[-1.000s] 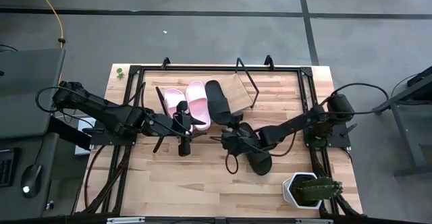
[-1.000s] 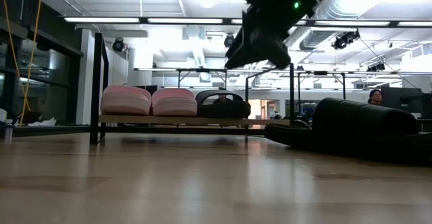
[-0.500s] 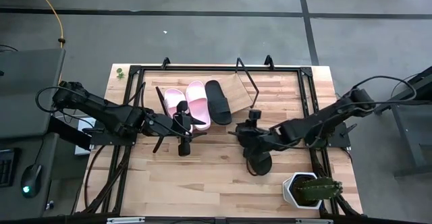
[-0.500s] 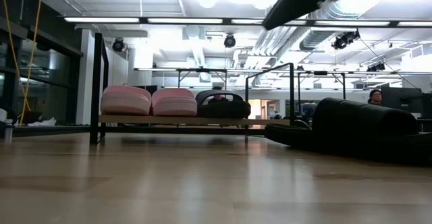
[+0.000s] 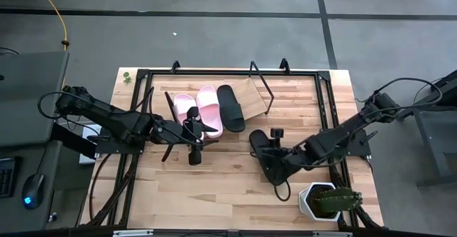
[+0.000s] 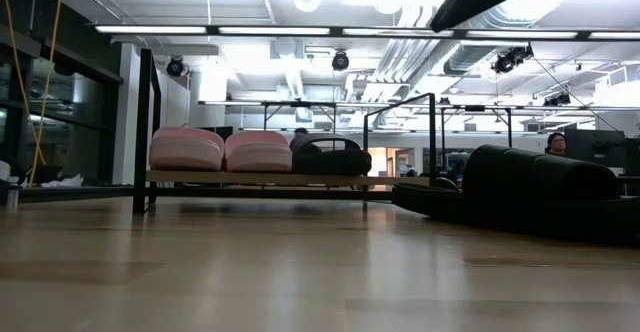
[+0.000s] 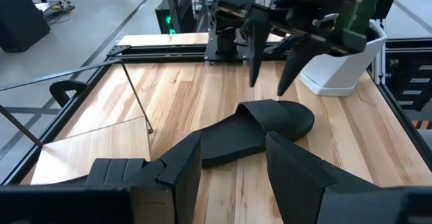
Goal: Pick and place slides into the shelf
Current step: Put the black slide on the shelf
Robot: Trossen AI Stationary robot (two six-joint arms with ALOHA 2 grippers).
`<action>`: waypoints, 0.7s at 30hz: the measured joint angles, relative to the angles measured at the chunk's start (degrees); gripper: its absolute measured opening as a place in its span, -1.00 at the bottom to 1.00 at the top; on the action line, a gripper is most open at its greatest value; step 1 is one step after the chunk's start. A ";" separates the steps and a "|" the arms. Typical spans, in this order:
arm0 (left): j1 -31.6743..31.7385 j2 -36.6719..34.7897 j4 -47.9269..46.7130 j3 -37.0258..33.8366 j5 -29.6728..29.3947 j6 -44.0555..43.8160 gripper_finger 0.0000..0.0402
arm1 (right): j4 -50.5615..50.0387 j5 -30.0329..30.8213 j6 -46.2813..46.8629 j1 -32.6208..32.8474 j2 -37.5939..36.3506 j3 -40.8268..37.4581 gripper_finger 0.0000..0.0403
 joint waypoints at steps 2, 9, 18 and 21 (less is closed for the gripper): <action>0.00 0.00 -0.16 0.00 0.02 -0.17 -0.25 | -0.10 0.01 1.49 0.96 0.00 0.00 -0.19; 0.00 0.00 -1.98 0.00 0.04 -1.81 -0.25 | -0.93 0.03 6.74 4.17 0.49 0.00 -0.19; 0.00 0.00 -2.54 -0.02 0.07 -3.02 -0.25 | -2.71 0.46 12.04 7.06 4.44 -0.07 -0.19; 0.00 0.00 -2.62 0.00 0.07 -3.03 -0.25 | -2.77 0.50 13.54 7.76 5.09 -0.07 -0.19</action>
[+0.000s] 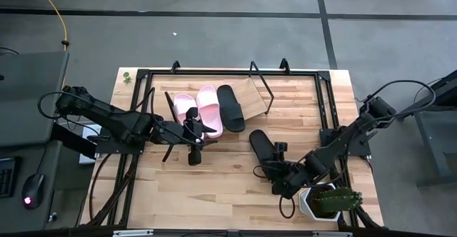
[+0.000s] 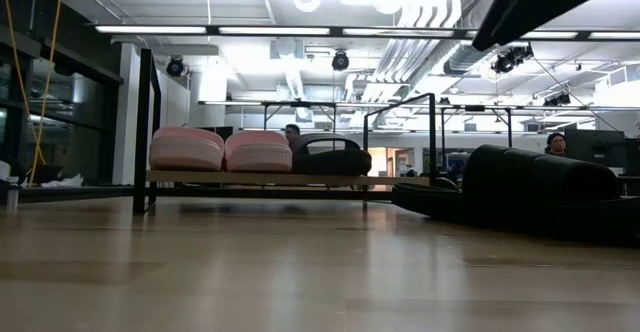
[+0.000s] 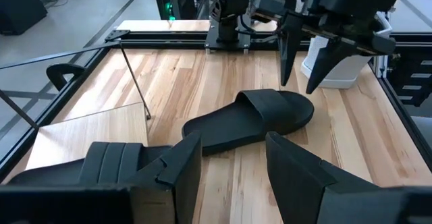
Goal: Pick and place slides into the shelf
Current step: Put the black slide on the shelf
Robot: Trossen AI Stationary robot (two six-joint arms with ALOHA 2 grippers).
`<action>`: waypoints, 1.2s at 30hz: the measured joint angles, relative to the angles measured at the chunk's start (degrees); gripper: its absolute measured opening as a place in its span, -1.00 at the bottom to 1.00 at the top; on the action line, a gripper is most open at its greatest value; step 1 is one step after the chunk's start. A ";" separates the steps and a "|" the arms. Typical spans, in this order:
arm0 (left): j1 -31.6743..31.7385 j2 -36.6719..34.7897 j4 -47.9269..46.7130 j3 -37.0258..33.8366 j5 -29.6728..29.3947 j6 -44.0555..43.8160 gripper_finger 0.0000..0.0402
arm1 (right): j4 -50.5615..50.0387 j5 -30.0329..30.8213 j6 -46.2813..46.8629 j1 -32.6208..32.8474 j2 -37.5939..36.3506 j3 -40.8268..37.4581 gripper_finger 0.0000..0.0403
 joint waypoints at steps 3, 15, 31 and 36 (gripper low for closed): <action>0.00 0.00 -0.24 -0.02 0.00 -0.02 -0.25 | -0.02 0.16 0.62 0.79 0.52 0.00 -0.19; 0.00 0.00 -0.17 -0.02 -0.04 0.02 -0.25 | -5.96 -0.70 9.94 3.54 3.10 -0.02 -0.19; 0.00 0.00 0.17 -0.02 -0.22 0.02 -0.25 | -9.48 -4.28 16.07 6.19 6.85 -0.02 -0.19; 0.00 0.00 0.17 -0.02 -0.21 0.02 -0.25 | -6.50 -3.53 17.26 6.33 6.61 -0.02 -0.19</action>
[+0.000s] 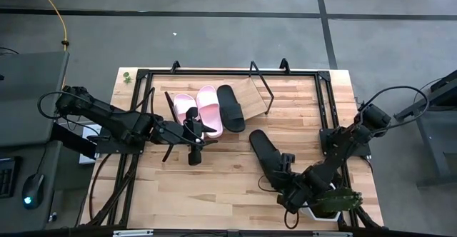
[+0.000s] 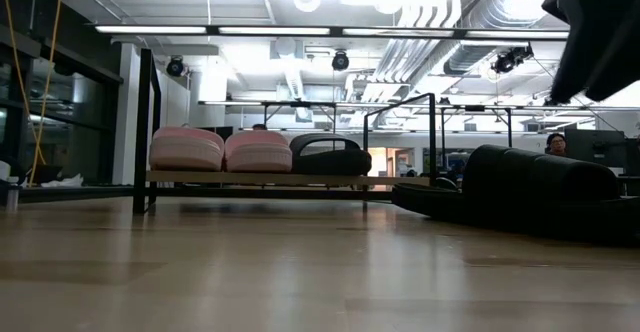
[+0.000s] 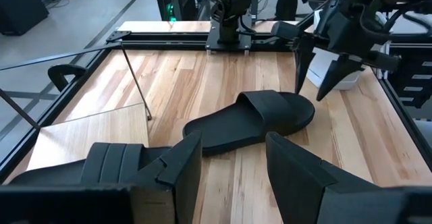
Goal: Pick and place slides into the shelf
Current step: Put the black slide on the shelf
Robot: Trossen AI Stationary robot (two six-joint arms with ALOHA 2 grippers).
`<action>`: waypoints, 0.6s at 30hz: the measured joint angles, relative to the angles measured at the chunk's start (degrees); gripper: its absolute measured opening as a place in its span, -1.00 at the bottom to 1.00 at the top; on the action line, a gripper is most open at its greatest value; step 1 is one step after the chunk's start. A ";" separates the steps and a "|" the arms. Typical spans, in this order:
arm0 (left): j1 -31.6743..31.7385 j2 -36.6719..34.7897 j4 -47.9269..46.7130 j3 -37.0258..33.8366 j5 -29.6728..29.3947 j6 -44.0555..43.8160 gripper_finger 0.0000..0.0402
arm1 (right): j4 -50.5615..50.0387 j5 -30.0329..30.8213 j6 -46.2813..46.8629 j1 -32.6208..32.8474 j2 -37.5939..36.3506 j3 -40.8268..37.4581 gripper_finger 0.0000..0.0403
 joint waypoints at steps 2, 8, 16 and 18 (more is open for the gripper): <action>0.00 0.00 -0.03 0.00 0.01 0.00 -0.25 | 0.86 0.78 1.32 -0.06 -0.01 0.00 -0.19; 0.00 0.00 -0.03 0.00 0.01 0.00 -0.25 | 0.45 0.88 2.17 -0.55 -0.01 0.00 -0.19; 0.00 0.00 -0.04 0.00 -0.01 0.00 -0.25 | 0.23 -2.06 -0.70 -0.60 -0.03 0.00 -0.19; 0.00 0.00 -0.04 0.00 0.00 -0.01 -0.25 | 1.08 -5.21 -1.05 -0.59 -0.03 0.00 -0.19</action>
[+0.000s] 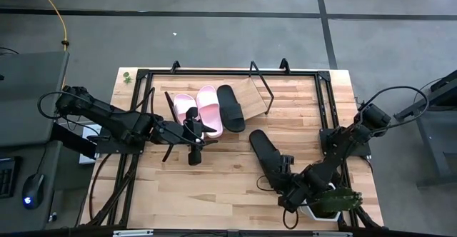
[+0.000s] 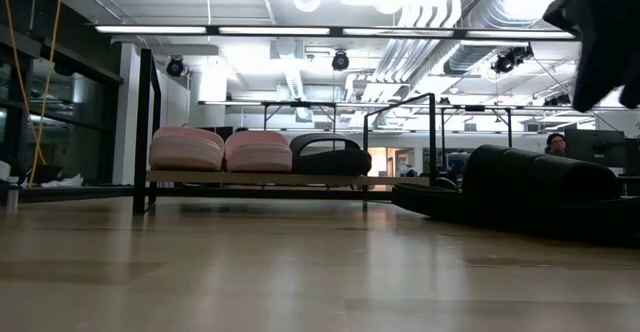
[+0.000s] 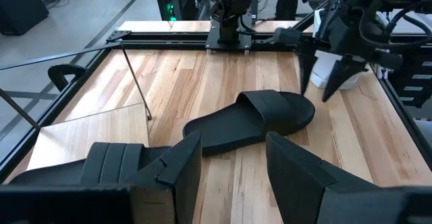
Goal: Pick and place slides into the shelf
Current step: Put the black slide on the shelf
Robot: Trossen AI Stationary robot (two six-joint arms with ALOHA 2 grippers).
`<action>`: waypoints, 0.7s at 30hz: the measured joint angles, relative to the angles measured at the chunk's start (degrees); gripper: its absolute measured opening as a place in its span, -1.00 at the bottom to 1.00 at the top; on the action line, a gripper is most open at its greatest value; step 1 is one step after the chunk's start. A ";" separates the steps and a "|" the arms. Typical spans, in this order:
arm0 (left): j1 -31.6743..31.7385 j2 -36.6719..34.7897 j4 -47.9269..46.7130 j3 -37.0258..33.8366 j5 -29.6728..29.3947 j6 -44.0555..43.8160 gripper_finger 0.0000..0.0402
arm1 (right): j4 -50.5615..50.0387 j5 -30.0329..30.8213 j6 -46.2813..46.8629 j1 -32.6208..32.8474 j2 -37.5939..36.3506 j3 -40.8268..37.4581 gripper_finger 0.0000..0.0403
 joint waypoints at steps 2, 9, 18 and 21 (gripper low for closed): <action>0.00 0.00 0.02 0.00 -0.01 -0.01 -0.25 | 0.15 -1.78 -0.14 0.00 -0.02 0.00 -0.19; 0.00 0.00 0.02 0.00 0.01 -0.19 -0.25 | 0.47 2.55 -0.24 0.52 0.41 0.00 -0.19; 0.00 0.00 0.07 0.00 0.01 -0.21 -0.25 | -3.05 7.92 2.69 3.76 5.09 0.00 -0.19; 0.00 0.00 0.07 0.00 0.00 -0.35 -0.25 | -3.94 8.76 3.33 3.76 6.54 0.00 -0.19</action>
